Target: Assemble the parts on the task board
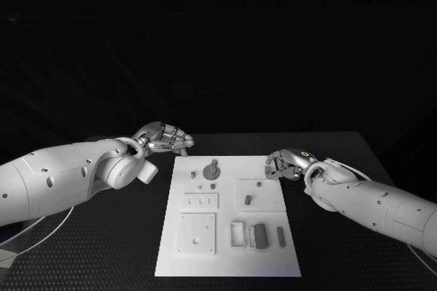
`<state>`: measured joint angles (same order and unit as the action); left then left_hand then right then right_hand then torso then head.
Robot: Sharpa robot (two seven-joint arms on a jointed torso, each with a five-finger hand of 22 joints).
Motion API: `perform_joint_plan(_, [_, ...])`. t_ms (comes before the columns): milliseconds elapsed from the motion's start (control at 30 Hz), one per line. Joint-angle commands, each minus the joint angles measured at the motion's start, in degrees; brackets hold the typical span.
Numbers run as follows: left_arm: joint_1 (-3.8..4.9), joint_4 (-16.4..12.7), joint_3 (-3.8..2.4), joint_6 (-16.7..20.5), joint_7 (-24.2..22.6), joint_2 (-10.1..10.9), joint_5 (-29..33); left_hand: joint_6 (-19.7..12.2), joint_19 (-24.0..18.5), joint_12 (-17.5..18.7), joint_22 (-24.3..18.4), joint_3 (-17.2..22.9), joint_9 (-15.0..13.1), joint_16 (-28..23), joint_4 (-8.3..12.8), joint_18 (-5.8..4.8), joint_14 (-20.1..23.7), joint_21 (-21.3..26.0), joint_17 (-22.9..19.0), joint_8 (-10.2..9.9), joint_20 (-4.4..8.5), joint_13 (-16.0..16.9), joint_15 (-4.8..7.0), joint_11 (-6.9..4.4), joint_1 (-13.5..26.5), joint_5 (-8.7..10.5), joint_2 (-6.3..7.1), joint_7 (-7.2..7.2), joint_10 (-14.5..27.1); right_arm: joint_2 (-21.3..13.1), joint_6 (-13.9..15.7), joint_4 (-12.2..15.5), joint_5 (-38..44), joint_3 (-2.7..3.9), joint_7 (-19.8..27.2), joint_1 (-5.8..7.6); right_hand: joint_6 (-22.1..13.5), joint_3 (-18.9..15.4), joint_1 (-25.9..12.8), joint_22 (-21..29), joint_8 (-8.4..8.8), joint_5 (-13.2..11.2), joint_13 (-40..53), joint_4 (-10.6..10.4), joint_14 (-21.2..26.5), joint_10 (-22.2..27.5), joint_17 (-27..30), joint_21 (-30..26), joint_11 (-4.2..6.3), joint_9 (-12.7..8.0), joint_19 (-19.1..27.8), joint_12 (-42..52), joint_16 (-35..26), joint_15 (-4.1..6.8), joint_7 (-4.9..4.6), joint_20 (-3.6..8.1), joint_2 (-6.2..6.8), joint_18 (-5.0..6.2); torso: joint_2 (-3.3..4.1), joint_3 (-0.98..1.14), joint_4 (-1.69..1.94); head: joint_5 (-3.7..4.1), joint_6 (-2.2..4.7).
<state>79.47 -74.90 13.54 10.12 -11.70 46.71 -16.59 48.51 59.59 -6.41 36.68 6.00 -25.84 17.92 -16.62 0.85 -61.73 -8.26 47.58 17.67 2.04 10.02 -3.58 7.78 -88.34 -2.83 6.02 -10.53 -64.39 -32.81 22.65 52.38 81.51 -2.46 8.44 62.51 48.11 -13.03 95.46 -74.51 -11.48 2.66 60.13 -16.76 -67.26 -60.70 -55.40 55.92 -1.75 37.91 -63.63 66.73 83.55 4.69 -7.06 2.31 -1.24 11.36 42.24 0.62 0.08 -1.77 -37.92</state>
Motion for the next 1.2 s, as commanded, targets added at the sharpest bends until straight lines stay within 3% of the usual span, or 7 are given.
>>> perform_joint_plan(33, [0.02, -0.19, -0.04, -0.37, -0.36, 0.0, -0.22, -0.5, 0.1, 0.21, 0.1, -0.35, 0.05, -0.24, -0.01, 0.52, -0.44, 0.37, 0.1, -0.27, 0.06, 0.05, -0.02, 0.15, 0.45, -0.09, 0.03, -0.07, 0.2, 0.07, -0.77, -0.1, -0.06, -0.01, 0.81, -0.06, 1.7, -0.21, 0.22, -0.08, 0.0, -0.02, 0.25, 0.06, 0.1, 0.17, 0.04, 0.25, 0.18, 0.1, 0.04, 0.24, 0.36, -0.13, -0.98, 0.41, -1.11, 3.64, 0.12, 0.04, 0.09, -0.07, -0.11])
perform_joint_plan(200, [0.02, -0.24, -0.04, -0.41, -0.32, 0.05, -0.25, -0.53, 0.1, 0.27, 0.11, -0.34, 0.06, -0.27, -0.02, 0.52, -0.45, 0.39, 0.12, -0.29, 0.06, 0.05, -0.02, 0.19, 0.45, -0.09, 0.03, -0.09, 0.28, 0.09, -1.03, -0.11, -0.07, -0.01, 0.92, -0.07, 2.43, 0.46, 1.98, -0.1, -0.12, 0.0, 0.21, 0.06, 0.23, 0.25, 0.14, 0.21, 0.32, 0.17, 0.2, 0.27, 0.39, 0.0, -0.84, 0.51, -2.55, 3.64, 0.05, 0.07, -0.06, -0.2, -0.27])
perform_joint_plan(533, [0.03, -0.28, -0.05, -0.45, -0.26, 0.05, -0.29, -0.53, 0.11, 0.32, 0.12, -0.33, 0.05, -0.29, -0.01, 0.52, -0.46, 0.4, 0.15, -0.29, 0.06, 0.05, -0.02, 0.22, 0.46, -0.09, 0.02, -0.11, 0.34, 0.29, -1.75, -0.24, -0.07, -0.02, 1.12, -0.18, 3.27, 1.57, 3.14, -0.16, -0.16, 0.0, 0.14, 0.03, 0.42, 0.34, 0.24, 0.21, 0.52, 0.16, 0.46, 0.26, 0.43, 0.18, -0.64, 0.41, -3.38, 3.63, 0.04, 0.13, -0.08, -0.21, -0.52])
perform_joint_plan(1200, [0.03, -0.23, -0.05, -0.37, -0.19, 0.08, -0.49, -0.67, 0.12, 0.44, 0.14, -0.34, 0.07, -0.38, -0.01, 0.51, -0.49, 0.45, 0.24, -0.37, 0.06, 0.06, -0.02, 0.28, 0.43, -0.09, 0.12, -0.16, 0.45, 0.51, -1.4, -0.72, 0.57, -0.05, 0.14, -0.23, 2.93, 1.26, 3.29, -0.28, 0.33, -0.01, 0.08, 0.0, 0.6, 0.38, 0.4, 0.3, 0.44, -0.06, 0.61, 0.26, 0.48, 0.14, -0.74, 0.3, -2.23, 3.61, 0.08, 0.11, -0.06, -0.01, -0.9])
